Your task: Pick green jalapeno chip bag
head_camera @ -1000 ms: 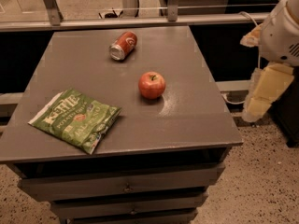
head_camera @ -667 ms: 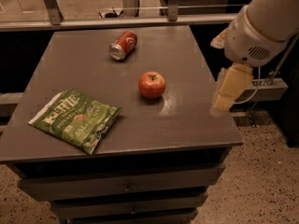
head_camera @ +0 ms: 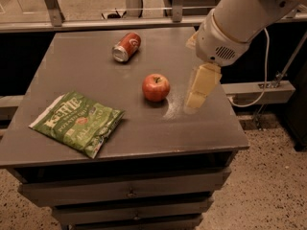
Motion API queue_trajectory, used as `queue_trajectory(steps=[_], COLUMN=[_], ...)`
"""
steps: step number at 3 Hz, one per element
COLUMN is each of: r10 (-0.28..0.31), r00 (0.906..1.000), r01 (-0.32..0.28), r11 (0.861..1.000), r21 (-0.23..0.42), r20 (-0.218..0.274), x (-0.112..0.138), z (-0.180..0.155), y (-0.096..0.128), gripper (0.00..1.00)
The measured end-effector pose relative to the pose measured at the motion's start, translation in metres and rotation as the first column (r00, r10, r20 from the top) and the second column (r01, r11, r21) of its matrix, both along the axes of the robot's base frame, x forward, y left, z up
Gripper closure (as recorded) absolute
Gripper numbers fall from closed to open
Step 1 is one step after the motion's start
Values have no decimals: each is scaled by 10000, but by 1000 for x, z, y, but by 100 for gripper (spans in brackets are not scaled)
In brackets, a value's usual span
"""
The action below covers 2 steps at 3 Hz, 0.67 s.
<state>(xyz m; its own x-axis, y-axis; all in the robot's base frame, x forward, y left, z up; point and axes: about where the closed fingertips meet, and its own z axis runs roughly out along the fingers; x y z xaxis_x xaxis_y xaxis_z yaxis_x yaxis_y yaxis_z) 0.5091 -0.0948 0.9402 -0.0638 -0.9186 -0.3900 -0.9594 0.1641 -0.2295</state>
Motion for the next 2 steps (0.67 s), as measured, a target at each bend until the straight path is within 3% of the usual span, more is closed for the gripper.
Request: queue_trajectory(steps=[1, 2], r10=[158, 1084], r00=[9998, 9941], r01=[-160, -1075], r11=[9996, 9854], r21=[214, 1317], r20=[85, 6], x=[1, 11], z=[3, -2], y=[7, 85], gripper=[0, 0])
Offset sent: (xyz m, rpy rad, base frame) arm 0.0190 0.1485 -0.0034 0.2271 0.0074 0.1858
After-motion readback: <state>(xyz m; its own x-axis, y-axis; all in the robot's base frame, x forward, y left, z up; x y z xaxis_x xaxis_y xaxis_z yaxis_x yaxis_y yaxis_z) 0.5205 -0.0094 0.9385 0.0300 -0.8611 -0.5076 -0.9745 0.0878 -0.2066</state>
